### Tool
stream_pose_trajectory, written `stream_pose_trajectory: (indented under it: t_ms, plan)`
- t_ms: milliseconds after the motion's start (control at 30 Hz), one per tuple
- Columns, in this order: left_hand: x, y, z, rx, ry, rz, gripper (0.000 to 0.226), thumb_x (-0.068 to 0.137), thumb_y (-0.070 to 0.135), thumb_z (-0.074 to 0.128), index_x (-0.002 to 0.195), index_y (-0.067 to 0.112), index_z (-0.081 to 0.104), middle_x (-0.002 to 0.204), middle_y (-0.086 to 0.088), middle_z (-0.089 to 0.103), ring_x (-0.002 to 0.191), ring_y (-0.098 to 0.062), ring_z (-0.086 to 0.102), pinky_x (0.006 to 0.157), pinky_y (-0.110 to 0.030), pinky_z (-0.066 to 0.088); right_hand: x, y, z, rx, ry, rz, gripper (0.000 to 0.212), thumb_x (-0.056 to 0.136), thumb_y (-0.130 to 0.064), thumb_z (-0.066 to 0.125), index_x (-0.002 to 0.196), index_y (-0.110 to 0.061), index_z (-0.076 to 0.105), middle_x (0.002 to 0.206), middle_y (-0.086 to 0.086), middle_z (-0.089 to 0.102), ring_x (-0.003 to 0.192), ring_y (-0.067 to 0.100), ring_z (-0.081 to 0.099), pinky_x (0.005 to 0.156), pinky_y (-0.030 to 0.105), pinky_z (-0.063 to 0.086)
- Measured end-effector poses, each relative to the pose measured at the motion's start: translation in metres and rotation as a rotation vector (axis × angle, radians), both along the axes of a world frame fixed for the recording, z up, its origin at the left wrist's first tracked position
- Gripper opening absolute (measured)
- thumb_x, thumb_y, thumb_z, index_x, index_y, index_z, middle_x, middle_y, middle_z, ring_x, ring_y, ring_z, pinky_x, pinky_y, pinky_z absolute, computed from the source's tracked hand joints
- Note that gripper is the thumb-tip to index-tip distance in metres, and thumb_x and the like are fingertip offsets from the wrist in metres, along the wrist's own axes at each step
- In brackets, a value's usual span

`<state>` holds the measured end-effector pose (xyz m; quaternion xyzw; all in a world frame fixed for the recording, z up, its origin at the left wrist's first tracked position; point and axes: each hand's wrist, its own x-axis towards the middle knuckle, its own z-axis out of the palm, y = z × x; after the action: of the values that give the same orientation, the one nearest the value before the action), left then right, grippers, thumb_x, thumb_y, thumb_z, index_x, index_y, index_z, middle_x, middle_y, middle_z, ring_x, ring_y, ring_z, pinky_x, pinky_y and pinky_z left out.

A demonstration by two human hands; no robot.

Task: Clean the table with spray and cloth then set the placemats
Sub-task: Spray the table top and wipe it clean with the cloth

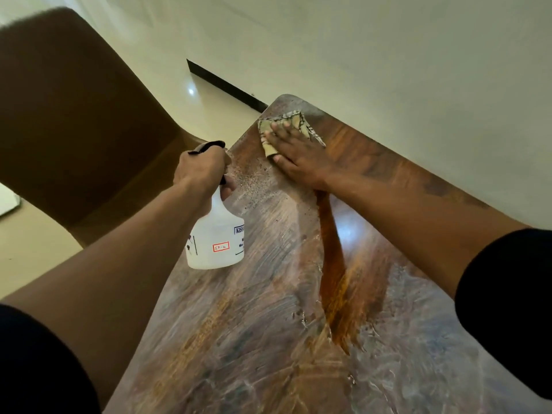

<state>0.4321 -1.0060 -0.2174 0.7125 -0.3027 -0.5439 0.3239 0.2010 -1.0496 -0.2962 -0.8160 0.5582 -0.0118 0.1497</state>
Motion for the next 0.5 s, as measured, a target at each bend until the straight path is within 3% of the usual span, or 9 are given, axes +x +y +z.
stream_pose_trajectory:
  t_ms: [67,133,233,267,500]
  plan:
    - [0.001,-0.004,0.001,0.006,0.058,-0.012,0.015,0.090,0.006,0.062,0.104,0.008,0.067,0.073,-0.008,0.056,0.048,-0.019,0.054,0.057,-0.031,0.044,-0.012,-0.010,-0.002,-0.013,0.043,-0.016,0.064,0.110,-0.053,0.023,0.166,-0.034,-0.002,0.174,-0.008,-0.008,0.160,0.016,-0.009,0.129,0.054,0.003]
    - [0.001,-0.004,0.001,0.001,0.099,-0.030,0.020,0.090,0.004,0.061,0.108,0.011,0.068,0.081,-0.010,0.052,0.047,-0.018,0.051,0.056,-0.030,0.043,-0.016,-0.024,-0.003,-0.010,0.096,-0.186,0.066,0.109,-0.056,0.019,0.165,-0.033,-0.008,0.174,-0.006,-0.013,0.160,0.020,-0.014,0.126,0.063,-0.002]
    - [-0.001,0.002,0.001,0.002,0.082,-0.100,0.003,0.094,0.008,0.060,0.093,0.008,0.062,0.074,-0.008,0.049,0.044,-0.015,0.049,0.043,-0.023,0.038,0.003,-0.042,-0.002,0.036,0.049,-0.487,0.066,0.110,-0.053,0.018,0.166,-0.029,-0.010,0.173,-0.001,-0.018,0.159,0.026,-0.018,0.125,0.063,-0.010]
    - [0.000,0.003,-0.002,0.009,0.084,-0.114,0.009,0.095,0.009,0.060,0.086,0.008,0.058,0.071,-0.008,0.049,0.042,-0.015,0.049,0.041,-0.022,0.036,0.011,-0.044,-0.004,0.029,0.041,-0.523,0.066,0.111,-0.053,0.017,0.166,-0.028,-0.009,0.173,0.001,-0.018,0.159,0.026,-0.019,0.125,0.061,-0.009]
    - [0.003,0.003,-0.007,0.084,0.131,-0.184,0.017,0.094,0.017,0.065,0.081,0.011,0.055,0.068,-0.008,0.054,0.043,-0.014,0.049,0.041,-0.019,0.036,0.021,-0.047,0.002,0.012,0.026,-0.160,0.060,0.112,-0.050,0.021,0.166,-0.036,-0.002,0.174,-0.011,-0.012,0.160,0.015,-0.014,0.126,0.053,-0.003]
